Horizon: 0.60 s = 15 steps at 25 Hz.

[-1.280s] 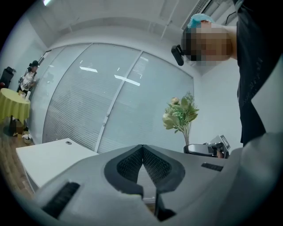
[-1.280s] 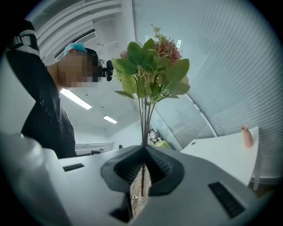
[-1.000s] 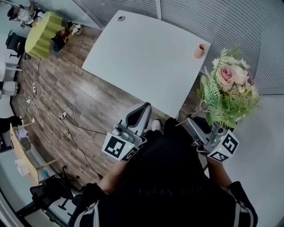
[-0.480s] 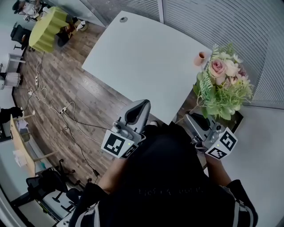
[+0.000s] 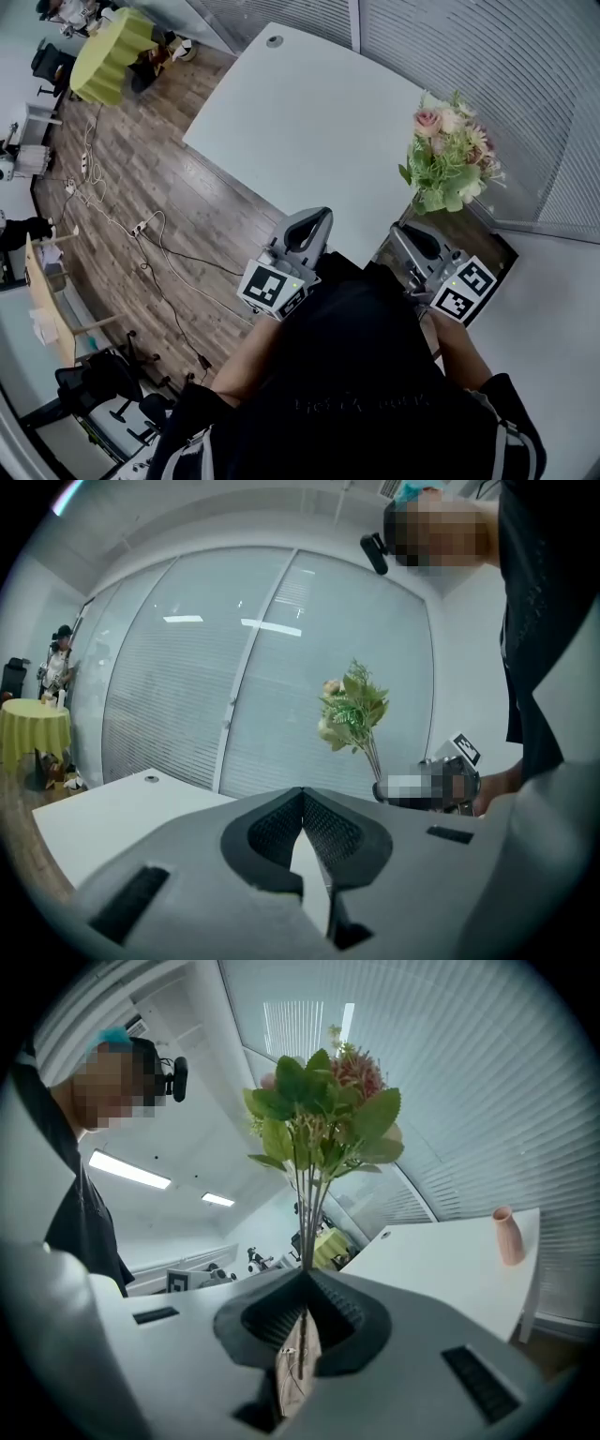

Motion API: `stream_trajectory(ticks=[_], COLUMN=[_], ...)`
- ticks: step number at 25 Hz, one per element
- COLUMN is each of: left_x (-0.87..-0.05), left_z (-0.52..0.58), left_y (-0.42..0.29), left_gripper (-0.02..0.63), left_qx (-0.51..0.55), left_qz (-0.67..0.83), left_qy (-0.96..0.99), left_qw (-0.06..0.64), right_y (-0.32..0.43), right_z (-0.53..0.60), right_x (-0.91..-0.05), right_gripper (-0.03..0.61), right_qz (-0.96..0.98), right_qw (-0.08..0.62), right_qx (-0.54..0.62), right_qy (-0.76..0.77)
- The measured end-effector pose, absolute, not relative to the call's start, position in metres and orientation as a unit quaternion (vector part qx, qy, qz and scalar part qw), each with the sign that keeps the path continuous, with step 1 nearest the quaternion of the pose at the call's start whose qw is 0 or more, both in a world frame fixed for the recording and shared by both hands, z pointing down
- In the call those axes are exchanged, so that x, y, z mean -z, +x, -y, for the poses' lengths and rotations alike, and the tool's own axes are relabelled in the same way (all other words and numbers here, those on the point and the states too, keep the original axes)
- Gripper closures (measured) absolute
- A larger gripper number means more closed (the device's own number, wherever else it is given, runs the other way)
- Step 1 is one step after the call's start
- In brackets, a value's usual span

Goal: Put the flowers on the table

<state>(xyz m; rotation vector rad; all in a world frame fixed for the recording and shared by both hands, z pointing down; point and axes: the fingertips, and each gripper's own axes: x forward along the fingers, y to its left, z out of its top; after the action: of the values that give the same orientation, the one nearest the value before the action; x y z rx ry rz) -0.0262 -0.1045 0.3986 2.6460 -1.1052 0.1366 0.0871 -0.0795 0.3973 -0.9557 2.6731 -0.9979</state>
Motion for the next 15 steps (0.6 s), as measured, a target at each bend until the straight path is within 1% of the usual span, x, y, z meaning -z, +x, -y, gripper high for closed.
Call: stream_trajectory(ticks=[6,15], left_x=[-0.436,-0.469], left_z=[0.113,0.123], left_y=[-0.028,-0.024], left_gripper=[0.595,0.596], left_qx=[-0.067,-0.08], left_qz=[0.364,0.342], left_qy=[0.913,0.912], left_qw=[0.169,0.212], right_y=[0.079,0.064], right_z=[0.089,0.104], right_x=[-0.432,-0.468], right_gripper=[0.54,0.54], right_qz=[-0.875,-0.858], right_qw=[0.034,0.013], right_qx=[0.347,0.381], right_qy=[-0.337,-0.345])
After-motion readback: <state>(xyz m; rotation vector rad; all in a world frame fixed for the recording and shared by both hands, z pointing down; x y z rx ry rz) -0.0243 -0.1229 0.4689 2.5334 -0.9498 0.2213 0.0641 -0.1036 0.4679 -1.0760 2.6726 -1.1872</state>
